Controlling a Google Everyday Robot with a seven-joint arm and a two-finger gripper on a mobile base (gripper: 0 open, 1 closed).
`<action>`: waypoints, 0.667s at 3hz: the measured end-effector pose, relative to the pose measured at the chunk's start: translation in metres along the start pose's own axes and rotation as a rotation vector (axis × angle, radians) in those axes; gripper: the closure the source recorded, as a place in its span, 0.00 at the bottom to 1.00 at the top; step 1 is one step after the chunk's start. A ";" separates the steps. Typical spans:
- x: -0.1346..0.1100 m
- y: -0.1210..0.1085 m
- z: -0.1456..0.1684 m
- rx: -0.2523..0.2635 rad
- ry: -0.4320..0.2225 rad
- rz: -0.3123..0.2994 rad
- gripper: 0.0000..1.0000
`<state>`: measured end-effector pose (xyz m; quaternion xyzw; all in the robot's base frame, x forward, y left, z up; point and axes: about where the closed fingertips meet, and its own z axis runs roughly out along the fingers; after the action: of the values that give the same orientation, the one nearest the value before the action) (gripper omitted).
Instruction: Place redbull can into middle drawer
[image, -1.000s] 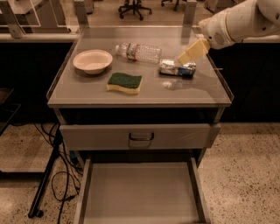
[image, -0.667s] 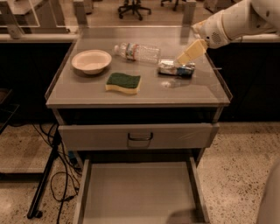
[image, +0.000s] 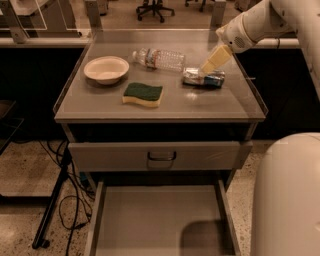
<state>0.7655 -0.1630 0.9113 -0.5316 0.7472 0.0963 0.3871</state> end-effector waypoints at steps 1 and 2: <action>0.005 -0.005 0.027 -0.026 0.026 -0.011 0.00; 0.016 -0.004 0.053 -0.057 0.051 -0.006 0.00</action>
Offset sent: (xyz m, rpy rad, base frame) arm 0.0478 0.0147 -0.0606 -0.0586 0.0933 0.0365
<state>0.7918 -0.1466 0.8659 -0.5467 0.7523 0.1027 0.3530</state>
